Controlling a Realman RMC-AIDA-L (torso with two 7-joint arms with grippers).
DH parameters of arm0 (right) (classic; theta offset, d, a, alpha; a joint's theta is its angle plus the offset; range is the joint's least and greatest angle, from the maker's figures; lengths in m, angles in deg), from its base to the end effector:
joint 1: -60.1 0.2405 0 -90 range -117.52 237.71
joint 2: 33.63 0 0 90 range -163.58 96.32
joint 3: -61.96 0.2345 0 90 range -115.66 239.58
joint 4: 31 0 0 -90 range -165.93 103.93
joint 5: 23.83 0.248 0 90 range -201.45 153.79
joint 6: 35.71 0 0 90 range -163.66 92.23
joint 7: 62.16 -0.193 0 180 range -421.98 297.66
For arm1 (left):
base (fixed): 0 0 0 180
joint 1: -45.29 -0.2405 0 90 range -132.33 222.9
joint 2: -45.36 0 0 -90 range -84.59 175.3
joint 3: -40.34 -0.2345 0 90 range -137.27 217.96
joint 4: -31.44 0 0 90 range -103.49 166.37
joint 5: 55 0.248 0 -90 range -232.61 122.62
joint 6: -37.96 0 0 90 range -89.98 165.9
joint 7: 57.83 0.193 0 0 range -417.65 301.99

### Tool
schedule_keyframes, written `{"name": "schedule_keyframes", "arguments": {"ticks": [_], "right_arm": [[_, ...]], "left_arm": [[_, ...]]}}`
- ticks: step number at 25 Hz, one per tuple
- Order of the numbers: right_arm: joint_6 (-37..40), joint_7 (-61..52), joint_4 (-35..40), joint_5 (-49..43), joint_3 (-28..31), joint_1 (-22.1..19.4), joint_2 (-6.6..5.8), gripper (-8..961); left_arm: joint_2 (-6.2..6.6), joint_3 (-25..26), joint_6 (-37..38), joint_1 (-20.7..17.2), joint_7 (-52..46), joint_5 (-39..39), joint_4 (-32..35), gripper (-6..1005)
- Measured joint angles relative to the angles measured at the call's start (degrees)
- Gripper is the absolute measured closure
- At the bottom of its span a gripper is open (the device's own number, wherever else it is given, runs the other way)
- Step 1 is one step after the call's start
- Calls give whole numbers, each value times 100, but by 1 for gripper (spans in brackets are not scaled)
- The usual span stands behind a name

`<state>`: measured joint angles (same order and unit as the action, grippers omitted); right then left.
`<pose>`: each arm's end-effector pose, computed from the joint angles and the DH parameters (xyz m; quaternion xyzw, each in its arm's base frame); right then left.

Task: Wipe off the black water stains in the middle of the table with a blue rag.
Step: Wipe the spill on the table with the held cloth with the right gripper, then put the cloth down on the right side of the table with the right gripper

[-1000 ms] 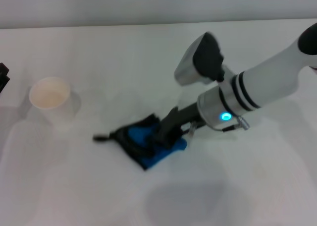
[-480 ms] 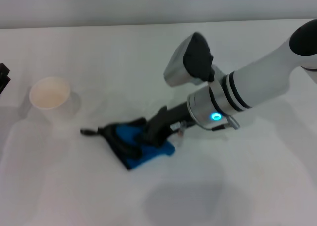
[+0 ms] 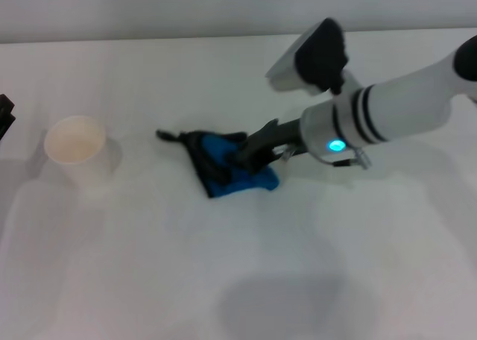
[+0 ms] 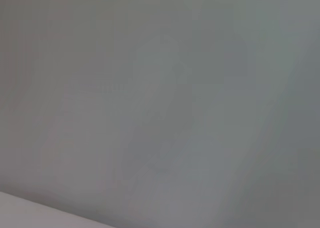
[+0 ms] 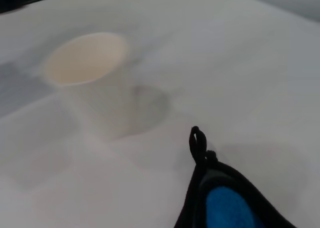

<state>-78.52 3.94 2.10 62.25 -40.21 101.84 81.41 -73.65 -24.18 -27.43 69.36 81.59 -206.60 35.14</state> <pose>0.2132 0.4221 -0.1540 -0.9377 0.3015 0.0235 0.1710 -0.3618 0.3742 -0.0273 -0.6754 -0.3841 -0.3679 0.5107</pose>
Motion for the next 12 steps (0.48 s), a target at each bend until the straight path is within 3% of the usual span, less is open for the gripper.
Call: {"name": "schedule_keyframes", "arguments": {"ticks": [3, 4, 5, 9, 12], "right_arm": [[-139, -2, -107, -357, 637, -53, -73, 806], [-313, -14, -108, -821, 1181, -119, -117, 804], [-313, -14, -108, -821, 1181, -119, -117, 803], [-865, 5, -50, -1730, 2382, -229, -196, 797], [-1219, 27, 34, -2168, 2889, -257, -297, 792]], "left_arm": [[0, 1, 0, 0, -1, 0, 40, 116], [0, 2, -1, 0, -1, 0, 47, 116], [0, 2, -1, 0, -1, 0, 49, 116], [2, 1, 63, -15, -2, 0, 116, 116], [6, 2, 116, -53, -2, 0, 187, 116]]}}
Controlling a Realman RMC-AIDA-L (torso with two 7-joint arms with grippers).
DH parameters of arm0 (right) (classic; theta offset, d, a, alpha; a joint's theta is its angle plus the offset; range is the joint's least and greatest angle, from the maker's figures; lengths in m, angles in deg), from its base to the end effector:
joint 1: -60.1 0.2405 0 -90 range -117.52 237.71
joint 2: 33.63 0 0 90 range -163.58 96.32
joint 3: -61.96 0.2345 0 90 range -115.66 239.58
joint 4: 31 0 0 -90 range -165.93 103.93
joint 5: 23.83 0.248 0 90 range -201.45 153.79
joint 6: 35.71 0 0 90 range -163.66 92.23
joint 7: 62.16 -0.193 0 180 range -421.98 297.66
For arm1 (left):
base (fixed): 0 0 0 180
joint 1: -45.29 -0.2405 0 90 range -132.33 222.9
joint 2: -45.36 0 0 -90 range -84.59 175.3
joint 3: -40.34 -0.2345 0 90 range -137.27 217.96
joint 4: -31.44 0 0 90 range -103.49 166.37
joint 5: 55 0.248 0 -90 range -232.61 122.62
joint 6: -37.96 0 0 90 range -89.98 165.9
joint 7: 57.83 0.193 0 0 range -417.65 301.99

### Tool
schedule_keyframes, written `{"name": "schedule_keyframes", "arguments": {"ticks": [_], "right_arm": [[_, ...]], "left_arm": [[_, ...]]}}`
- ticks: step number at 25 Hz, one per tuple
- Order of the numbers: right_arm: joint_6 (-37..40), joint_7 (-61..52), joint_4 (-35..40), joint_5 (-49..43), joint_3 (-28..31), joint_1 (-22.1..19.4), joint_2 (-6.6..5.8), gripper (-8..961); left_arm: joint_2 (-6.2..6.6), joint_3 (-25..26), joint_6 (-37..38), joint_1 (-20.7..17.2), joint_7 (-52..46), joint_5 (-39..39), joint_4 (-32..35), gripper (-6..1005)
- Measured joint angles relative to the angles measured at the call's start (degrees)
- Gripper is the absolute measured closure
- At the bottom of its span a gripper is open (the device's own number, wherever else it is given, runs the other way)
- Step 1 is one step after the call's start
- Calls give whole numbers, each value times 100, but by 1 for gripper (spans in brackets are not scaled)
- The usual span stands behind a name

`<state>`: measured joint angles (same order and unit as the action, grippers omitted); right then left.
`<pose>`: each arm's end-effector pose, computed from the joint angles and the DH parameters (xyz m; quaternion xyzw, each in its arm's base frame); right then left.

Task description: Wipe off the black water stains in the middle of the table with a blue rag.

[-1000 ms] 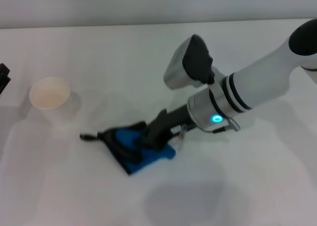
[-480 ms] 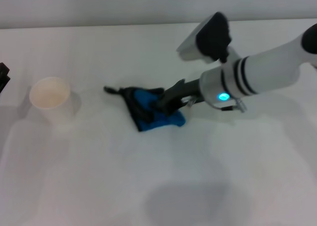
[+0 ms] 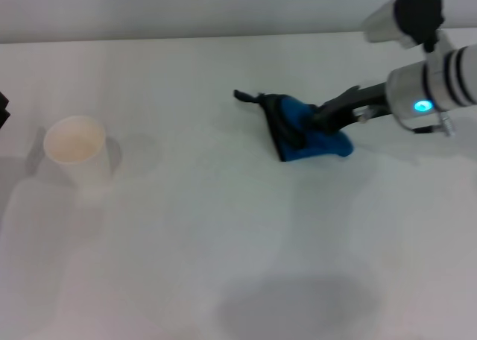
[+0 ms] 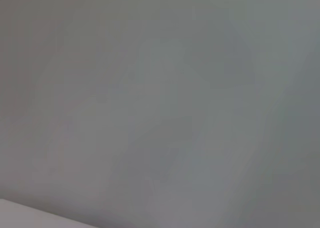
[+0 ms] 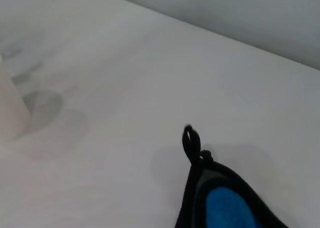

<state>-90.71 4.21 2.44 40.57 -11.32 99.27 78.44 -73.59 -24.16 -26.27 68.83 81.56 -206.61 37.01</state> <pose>0.2716 0.4479 -0.0633 -0.9102 0.3511 0.0117 0.2196 -0.3627 0.3783 -0.0215 -0.6743 -0.3795 -0.3656 0.5173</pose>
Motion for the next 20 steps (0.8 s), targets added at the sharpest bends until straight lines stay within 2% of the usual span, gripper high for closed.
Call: {"name": "schedule_keyframes", "arguments": {"ticks": [4, 7, 10, 14, 16, 20], "right_arm": [[-505, 59, 298, -382, 143, -21, -134, 786], [-888, 145, 499, -667, 148, 29, -156, 782], [-1010, 154, 672, -1077, 138, 121, -56, 777], [-951, 149, 790, -1865, 151, 282, 211, 771], [-867, 97, 795, -2177, 143, 351, 303, 768], [-682, -49, 740, -2285, 144, 400, 345, 762]], "left_arm": [[2, -1, 9, -3, 0, 0, 5, 116], [3, -1, 13, 16, 0, 0, 6, 116], [3, -1, 21, 26, 0, 0, 6, 116], [3, -1, 24, 27, 0, 0, 6, 116], [3, -1, 25, 14, 0, 0, 6, 116], [3, -1, 25, -8, 0, -3, 6, 115]]}}
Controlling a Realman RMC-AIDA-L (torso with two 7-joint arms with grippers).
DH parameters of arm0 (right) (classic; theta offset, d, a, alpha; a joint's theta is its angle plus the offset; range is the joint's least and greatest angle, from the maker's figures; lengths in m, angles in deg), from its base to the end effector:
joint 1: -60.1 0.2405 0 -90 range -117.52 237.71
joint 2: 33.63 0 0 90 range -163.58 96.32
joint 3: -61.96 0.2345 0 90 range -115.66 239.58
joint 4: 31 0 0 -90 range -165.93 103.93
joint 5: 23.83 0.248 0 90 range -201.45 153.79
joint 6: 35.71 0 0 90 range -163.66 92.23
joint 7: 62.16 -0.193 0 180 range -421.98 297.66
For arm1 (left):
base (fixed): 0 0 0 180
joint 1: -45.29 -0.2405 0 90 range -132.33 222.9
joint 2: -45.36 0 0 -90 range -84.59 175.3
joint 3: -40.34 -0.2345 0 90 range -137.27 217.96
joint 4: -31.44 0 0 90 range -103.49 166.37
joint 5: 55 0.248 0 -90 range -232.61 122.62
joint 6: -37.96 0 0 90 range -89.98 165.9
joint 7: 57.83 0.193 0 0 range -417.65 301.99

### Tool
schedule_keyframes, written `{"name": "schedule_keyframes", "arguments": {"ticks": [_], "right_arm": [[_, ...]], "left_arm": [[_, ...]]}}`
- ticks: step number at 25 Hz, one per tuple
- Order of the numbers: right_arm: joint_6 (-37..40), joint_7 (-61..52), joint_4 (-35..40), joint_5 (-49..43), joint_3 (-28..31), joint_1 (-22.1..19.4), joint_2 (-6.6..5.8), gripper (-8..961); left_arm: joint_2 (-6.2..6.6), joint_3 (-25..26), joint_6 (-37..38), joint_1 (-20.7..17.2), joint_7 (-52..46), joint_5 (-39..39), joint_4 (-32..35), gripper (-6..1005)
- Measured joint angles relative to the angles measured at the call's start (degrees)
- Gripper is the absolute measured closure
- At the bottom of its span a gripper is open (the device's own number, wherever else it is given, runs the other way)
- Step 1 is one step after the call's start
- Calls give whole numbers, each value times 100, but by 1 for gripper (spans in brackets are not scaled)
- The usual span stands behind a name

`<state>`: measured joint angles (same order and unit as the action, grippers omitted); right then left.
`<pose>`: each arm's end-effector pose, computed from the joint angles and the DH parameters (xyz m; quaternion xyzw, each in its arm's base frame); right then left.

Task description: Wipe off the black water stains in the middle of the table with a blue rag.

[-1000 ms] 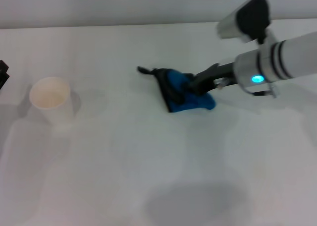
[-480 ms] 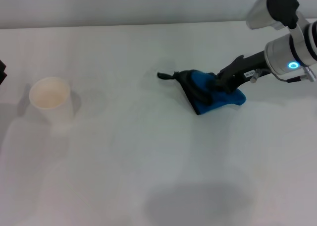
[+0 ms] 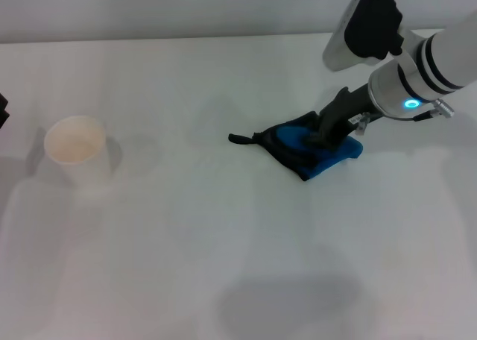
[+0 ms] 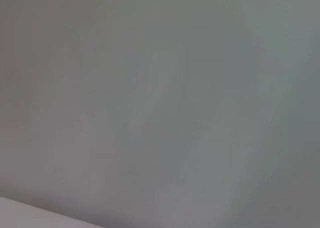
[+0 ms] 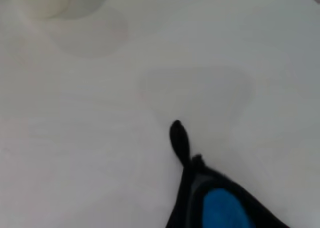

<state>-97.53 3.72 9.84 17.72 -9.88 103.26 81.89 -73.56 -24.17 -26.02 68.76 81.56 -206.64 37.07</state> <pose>0.2511 0.4471 -0.0684 -0.9480 0.2204 -0.1269 0.1913 -0.3638 0.3782 -0.0213 -0.6739 -0.3808 -0.3639 0.5182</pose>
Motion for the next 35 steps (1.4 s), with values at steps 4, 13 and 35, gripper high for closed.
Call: {"name": "schedule_keyframes", "arguments": {"ticks": [4, 13, 35], "right_arm": [[21, -82, 56, 131, 188, -69, -21, 756], [-32, 35, 531, 1131, 1287, -736, -43, 356], [-491, 8370, -3717, 8575, 5283, -2070, 1, 89]], "left_arm": [[0, 0, 0, -10, 0, -10, 0, 115], [0, 1, -1, 5, 0, -16, 0, 115], [-17, 0, 9, -4, 31, -256, -1, 115]]}}
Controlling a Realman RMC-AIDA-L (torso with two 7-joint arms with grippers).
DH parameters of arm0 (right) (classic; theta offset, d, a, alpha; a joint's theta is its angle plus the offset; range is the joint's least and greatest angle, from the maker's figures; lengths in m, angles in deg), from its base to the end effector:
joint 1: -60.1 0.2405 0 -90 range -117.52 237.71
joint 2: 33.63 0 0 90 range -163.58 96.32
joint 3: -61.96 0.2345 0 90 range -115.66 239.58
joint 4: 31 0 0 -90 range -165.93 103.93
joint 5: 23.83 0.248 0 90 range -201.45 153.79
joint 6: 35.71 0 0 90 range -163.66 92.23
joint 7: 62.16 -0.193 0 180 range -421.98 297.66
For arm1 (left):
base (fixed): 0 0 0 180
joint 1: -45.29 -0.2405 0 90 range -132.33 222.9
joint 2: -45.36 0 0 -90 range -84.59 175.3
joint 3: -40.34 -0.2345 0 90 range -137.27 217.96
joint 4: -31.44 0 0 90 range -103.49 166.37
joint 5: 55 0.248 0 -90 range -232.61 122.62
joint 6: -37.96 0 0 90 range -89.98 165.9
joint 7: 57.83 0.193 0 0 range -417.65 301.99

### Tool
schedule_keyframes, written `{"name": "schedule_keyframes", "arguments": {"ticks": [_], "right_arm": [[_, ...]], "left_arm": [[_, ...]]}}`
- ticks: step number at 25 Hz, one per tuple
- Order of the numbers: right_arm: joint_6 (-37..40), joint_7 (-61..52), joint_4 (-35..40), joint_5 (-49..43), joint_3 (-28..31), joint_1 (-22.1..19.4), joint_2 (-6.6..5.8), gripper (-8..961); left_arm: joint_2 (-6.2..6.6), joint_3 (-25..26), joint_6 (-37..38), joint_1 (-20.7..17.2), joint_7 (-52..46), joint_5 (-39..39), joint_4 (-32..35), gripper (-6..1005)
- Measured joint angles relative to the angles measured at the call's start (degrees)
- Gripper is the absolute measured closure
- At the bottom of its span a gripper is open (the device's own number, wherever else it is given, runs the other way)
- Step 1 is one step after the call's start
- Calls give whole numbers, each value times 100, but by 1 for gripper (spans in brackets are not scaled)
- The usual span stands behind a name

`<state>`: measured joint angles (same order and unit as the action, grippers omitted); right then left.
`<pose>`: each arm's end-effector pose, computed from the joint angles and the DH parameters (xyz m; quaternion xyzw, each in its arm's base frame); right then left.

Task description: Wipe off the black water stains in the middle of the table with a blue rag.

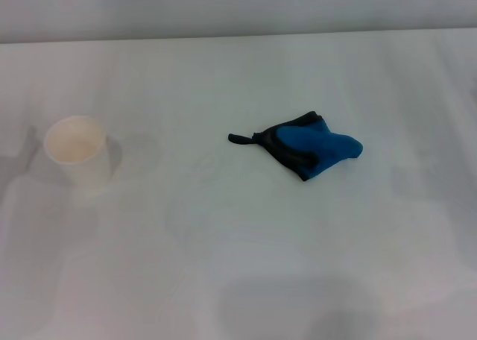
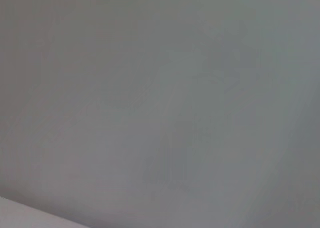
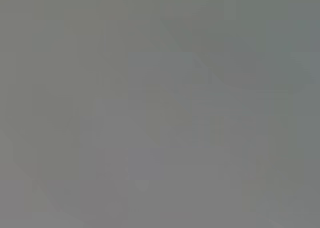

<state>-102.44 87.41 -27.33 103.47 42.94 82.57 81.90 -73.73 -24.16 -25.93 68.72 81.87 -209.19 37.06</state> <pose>0.4226 0.3642 0.0706 -0.5629 0.3466 0.3363 0.6708 -0.3668 0.3792 -0.0160 -0.6580 -0.3860 -0.3703 0.5300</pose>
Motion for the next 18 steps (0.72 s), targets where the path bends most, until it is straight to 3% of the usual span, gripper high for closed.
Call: {"name": "schedule_keyframes", "arguments": {"ticks": [4, 18], "right_arm": [[344, 160, -121, -12, 196, 48, -2, 88], [368, -22, -227, -72, 128, 175, 7, 88]], "left_arm": [[-34, -1, -1, 37, 172, -198, -6, 115], [-62, -1, -85, 44, 532, -372, -41, 115]]}}
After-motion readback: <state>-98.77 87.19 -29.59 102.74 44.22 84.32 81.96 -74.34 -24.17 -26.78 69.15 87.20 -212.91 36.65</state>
